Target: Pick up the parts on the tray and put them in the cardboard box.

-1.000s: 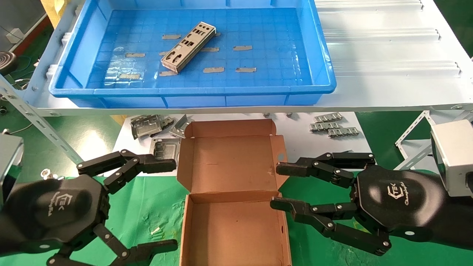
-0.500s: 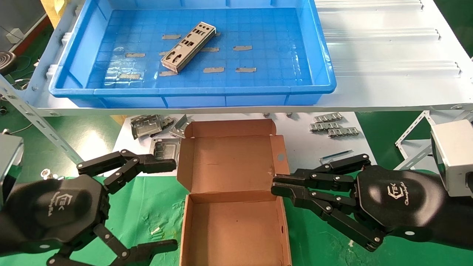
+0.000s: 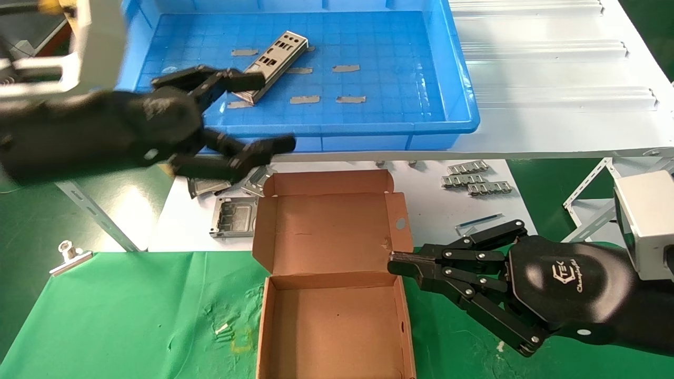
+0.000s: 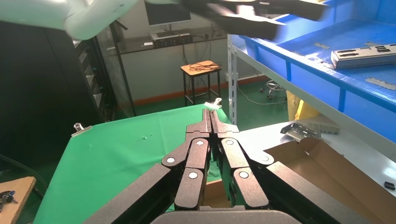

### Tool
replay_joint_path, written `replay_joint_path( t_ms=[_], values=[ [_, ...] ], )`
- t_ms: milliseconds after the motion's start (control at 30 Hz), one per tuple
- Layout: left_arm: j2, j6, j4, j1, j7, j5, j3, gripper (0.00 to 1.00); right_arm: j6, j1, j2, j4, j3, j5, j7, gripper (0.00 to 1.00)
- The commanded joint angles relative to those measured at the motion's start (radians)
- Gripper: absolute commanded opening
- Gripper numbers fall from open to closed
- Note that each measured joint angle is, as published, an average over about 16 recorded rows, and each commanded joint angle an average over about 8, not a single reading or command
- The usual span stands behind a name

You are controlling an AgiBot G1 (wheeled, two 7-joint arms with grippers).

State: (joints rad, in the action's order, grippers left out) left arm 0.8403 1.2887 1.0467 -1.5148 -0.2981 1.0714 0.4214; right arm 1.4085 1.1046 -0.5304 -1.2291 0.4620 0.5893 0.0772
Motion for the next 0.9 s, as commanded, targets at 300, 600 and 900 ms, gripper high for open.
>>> replay_joint_path(
  t_ms=[300, 600, 900],
  values=[
    [0.224, -0.085, -0.358, -0.295, -0.036, 0.247, 0.135, 1.0, 0.0, 0.0, 0.0, 0.0, 0.0, 0.0, 0.0, 0.0],
    [0.336, -0.15, -0.617, -0.418, -0.01, 0.337, 0.183, 1.0, 0.0, 0.0, 0.0, 0.0, 0.0, 0.0, 0.0, 0.0],
    [0.389, -0.206, -0.78, -0.478, 0.044, 0.376, 0.2, 1.0, 0.0, 0.0, 0.0, 0.0, 0.0, 0.0, 0.0, 0.56]
  ],
)
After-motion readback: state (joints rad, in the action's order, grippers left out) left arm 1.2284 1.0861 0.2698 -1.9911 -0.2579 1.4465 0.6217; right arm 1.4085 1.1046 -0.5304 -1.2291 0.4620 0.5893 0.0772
